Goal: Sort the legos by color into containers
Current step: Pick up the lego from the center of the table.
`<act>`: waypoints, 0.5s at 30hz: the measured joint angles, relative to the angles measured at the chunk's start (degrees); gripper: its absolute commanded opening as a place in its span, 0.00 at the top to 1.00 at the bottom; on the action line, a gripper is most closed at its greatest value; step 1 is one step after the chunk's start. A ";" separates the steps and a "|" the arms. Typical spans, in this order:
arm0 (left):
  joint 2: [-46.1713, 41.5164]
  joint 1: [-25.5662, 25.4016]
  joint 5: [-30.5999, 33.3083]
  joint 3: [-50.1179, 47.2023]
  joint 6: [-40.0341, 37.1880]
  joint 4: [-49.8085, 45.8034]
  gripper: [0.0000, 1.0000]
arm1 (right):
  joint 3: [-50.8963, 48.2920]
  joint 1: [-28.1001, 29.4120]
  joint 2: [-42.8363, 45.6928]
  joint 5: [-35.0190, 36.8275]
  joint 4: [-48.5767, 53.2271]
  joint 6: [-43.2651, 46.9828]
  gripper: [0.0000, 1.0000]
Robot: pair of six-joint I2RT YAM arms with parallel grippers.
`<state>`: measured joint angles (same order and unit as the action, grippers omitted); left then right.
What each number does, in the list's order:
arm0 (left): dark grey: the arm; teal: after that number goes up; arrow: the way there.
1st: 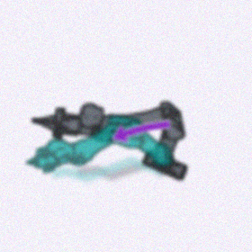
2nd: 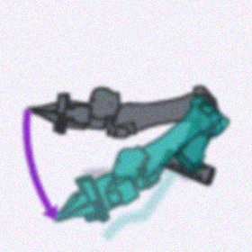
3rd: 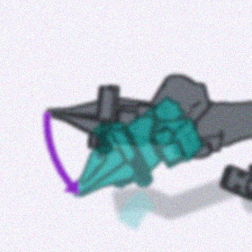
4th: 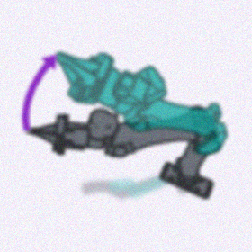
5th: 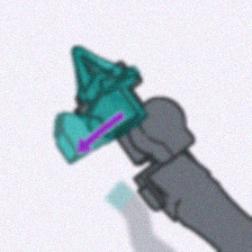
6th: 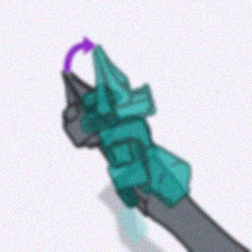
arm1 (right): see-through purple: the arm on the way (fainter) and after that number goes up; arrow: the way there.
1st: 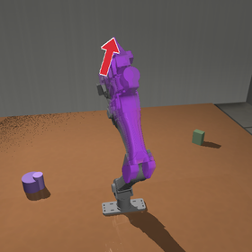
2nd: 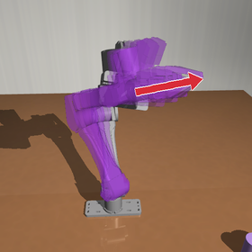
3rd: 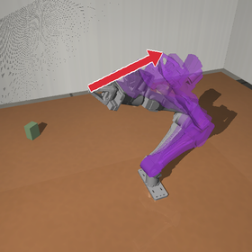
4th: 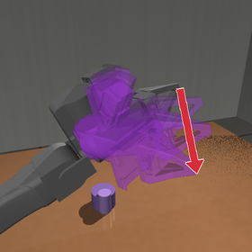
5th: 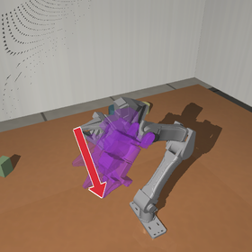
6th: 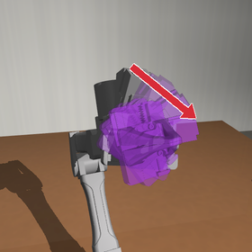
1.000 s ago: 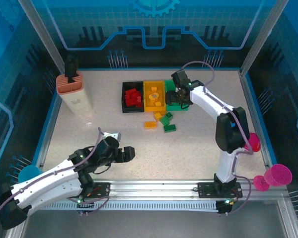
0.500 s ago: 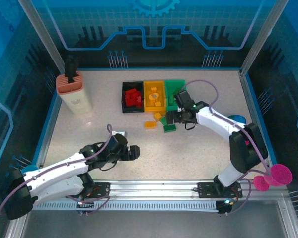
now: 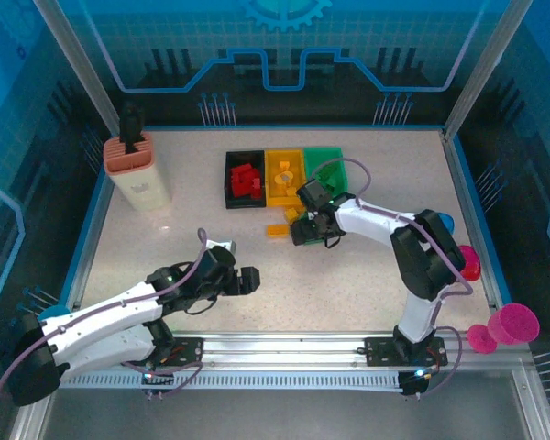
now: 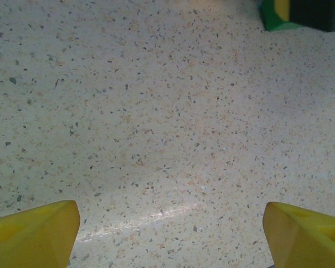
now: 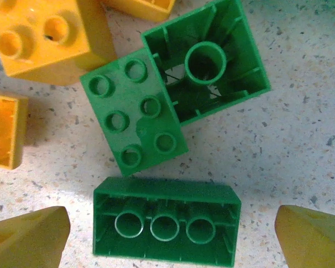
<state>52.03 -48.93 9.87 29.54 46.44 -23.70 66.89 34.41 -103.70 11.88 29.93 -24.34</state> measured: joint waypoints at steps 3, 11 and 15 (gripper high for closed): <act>-0.35 0.00 0.00 0.00 0.00 0.00 0.14 | 0.33 0.20 -1.07 0.59 0.20 -0.02 0.07; 0.00 0.00 0.00 0.00 -0.02 0.04 0.13 | 0.33 1.57 -2.64 2.05 0.74 -1.27 0.20; 0.81 0.00 0.00 0.00 -0.02 0.04 0.13 | 0.33 2.25 -2.82 2.71 0.72 -1.73 0.30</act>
<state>52.84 -48.93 9.87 29.54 46.41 -23.66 67.22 36.67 -106.52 14.59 30.65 -26.06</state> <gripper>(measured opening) 0.866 0.741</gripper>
